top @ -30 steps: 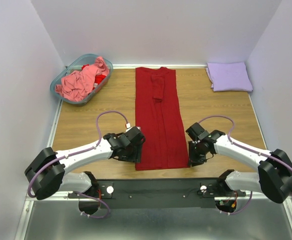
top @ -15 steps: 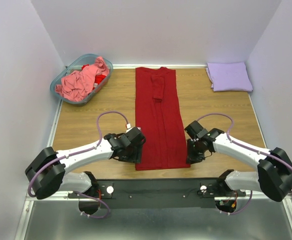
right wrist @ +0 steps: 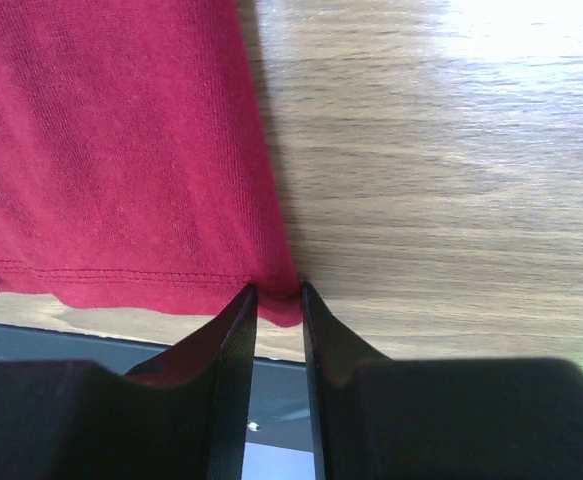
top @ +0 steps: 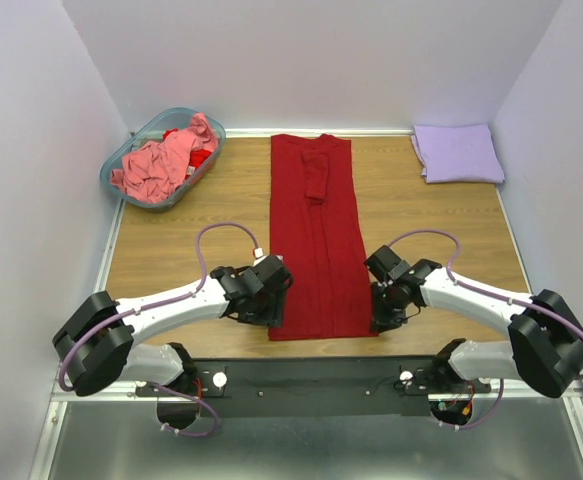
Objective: Fold and stack the t-shirts
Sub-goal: Fold the tshirt
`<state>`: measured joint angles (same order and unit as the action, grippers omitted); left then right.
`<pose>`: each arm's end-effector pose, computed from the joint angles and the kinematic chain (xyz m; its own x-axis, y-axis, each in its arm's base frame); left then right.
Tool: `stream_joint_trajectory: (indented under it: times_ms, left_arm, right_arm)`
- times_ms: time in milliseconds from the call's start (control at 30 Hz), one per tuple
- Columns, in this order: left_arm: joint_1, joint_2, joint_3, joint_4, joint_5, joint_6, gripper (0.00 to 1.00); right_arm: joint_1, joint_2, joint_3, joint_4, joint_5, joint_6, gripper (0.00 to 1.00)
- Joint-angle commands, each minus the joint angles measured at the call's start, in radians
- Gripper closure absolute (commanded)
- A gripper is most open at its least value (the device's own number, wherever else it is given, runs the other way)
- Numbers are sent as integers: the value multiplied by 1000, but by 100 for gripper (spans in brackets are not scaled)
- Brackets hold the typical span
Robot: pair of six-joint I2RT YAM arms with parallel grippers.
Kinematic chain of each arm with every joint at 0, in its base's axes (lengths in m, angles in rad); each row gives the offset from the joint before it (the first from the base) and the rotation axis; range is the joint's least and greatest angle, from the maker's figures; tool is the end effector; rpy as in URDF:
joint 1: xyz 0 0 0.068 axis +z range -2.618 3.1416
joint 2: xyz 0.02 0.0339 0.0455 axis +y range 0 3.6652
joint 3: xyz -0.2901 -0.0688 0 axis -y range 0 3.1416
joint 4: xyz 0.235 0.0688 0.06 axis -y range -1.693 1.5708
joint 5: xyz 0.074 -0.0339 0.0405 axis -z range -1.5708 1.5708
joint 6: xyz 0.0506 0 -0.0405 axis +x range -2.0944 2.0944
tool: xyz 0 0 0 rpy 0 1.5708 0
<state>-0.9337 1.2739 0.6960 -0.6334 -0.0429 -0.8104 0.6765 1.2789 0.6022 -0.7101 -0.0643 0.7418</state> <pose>0.1258 -0.1664 0.1962 -0.9592 0.0792 -0.2715 0.1438 0.9632 -0.2272 0.1384 0.1153 0.1686 -0.9935 0.0670 -0.0922 0.0506 0.9841 0.1702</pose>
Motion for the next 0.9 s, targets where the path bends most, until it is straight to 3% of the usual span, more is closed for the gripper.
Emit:
stream_joint_trajectory:
  times_ms: [0, 33, 133, 167, 333, 667, 867]
  left_arm:
    - [-13, 7, 30, -26, 12, -12, 33]
    - [-13, 5, 30, -28, 11, -13, 33]
    - [-16, 7, 30, -31, 12, -19, 34]
    - [-19, 10, 31, -34, 14, -24, 33]
    - [-34, 27, 37, -46, 14, -35, 35]
    - [-80, 136, 80, -71, 5, -52, 60]
    - [-83, 162, 100, -98, -29, -75, 60]
  right_arm:
    - [26, 51, -39, 17, 46, 19, 71]
    - [28, 51, -39, 17, 49, 19, 75]
    - [34, 42, -32, 15, 47, 18, 98]
    - [34, 33, -28, 14, 47, 18, 100]
    - [35, 19, -15, 11, 47, 13, 100]
    - [38, 5, -18, 12, 58, -4, 100]
    - [38, -7, -21, 15, 55, -9, 100]
